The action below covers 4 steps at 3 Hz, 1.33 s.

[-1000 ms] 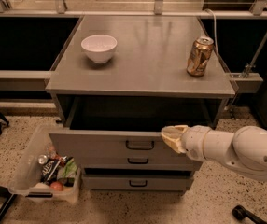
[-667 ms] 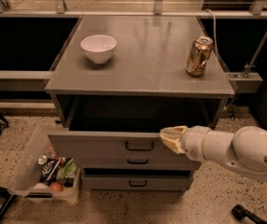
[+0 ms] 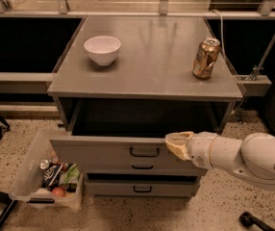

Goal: Open top drawer

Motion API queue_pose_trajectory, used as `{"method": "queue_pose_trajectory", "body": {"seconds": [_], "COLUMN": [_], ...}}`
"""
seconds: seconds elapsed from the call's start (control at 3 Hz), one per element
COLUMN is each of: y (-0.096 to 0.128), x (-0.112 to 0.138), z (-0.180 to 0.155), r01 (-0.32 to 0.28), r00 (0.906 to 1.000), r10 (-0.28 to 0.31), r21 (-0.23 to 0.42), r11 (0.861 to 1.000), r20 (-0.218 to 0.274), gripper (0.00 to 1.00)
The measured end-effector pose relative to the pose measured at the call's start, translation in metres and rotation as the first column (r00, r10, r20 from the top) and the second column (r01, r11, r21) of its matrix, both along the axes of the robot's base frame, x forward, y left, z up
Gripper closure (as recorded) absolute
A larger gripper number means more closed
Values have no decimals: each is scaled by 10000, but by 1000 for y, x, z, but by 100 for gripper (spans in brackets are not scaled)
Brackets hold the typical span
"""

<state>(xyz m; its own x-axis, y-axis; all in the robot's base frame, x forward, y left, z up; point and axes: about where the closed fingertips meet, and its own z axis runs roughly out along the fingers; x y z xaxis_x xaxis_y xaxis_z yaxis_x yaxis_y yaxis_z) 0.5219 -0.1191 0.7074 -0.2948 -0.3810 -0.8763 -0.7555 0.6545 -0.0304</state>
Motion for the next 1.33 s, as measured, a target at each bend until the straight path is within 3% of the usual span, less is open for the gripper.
{"method": "queue_pose_trajectory", "body": {"seconds": [1.0,1.33], "y": [0,1], "x": [0,0], "z": [0,0], "r01": [-2,-15], "r00": [10000,10000], "r10": [2,15], "r21": [0,-7], "r11": [10000,10000], "r20": [0,-4], "gripper": [12,0]}}
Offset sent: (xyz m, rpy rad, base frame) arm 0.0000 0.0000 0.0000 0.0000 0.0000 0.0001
